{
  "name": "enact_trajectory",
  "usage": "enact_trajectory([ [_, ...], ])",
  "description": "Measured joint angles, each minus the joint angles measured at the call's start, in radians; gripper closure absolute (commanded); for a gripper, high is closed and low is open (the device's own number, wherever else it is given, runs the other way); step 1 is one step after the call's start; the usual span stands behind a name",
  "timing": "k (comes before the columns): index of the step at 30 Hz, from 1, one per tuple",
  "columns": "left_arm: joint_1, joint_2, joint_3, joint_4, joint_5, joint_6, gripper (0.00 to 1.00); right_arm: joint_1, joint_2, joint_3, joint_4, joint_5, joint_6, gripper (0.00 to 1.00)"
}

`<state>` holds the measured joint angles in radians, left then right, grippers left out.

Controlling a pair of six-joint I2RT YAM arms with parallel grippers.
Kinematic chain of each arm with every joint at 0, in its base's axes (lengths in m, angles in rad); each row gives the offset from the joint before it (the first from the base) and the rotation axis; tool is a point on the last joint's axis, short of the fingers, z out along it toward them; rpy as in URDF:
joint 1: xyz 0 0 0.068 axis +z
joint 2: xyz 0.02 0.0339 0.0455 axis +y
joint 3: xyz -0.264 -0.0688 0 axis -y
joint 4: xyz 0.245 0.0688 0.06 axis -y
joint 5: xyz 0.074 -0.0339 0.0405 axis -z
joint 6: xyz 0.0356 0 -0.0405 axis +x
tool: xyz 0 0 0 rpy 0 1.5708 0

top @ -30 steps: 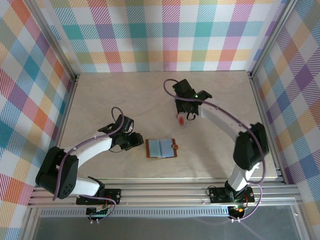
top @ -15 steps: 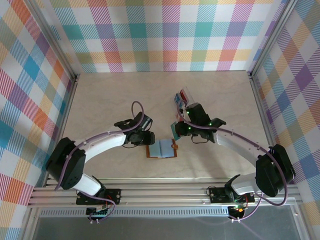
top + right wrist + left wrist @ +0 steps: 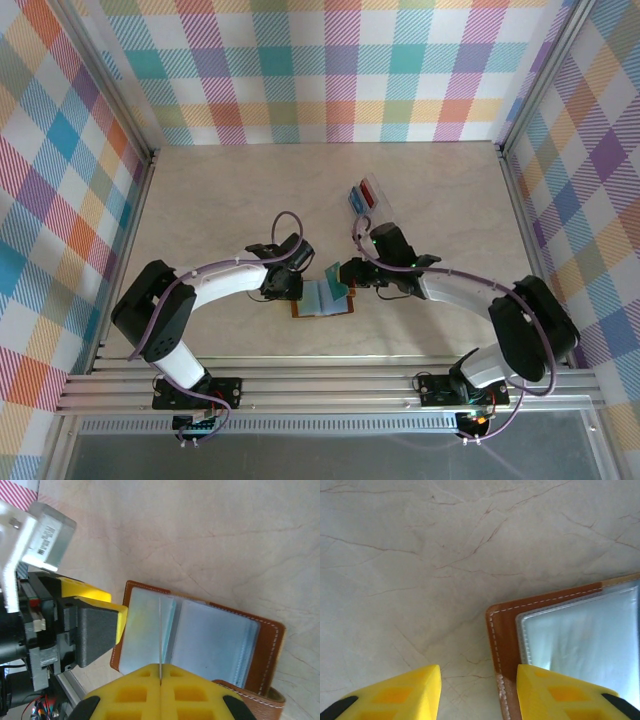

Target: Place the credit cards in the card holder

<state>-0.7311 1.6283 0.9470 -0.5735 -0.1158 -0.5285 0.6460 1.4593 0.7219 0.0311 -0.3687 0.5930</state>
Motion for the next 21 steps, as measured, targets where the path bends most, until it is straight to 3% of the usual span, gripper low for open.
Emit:
enact_trajectory([
  [9,-0.001,0.013,-0.016,0.000,-0.016,-0.006,0.58,0.023,0.130,-0.004,0.069,-0.076,0.030,1.00],
  [21,-0.001,0.013,-0.034,0.006,-0.021,-0.017,0.59,0.023,0.172,-0.004,0.075,-0.102,0.048,1.00],
])
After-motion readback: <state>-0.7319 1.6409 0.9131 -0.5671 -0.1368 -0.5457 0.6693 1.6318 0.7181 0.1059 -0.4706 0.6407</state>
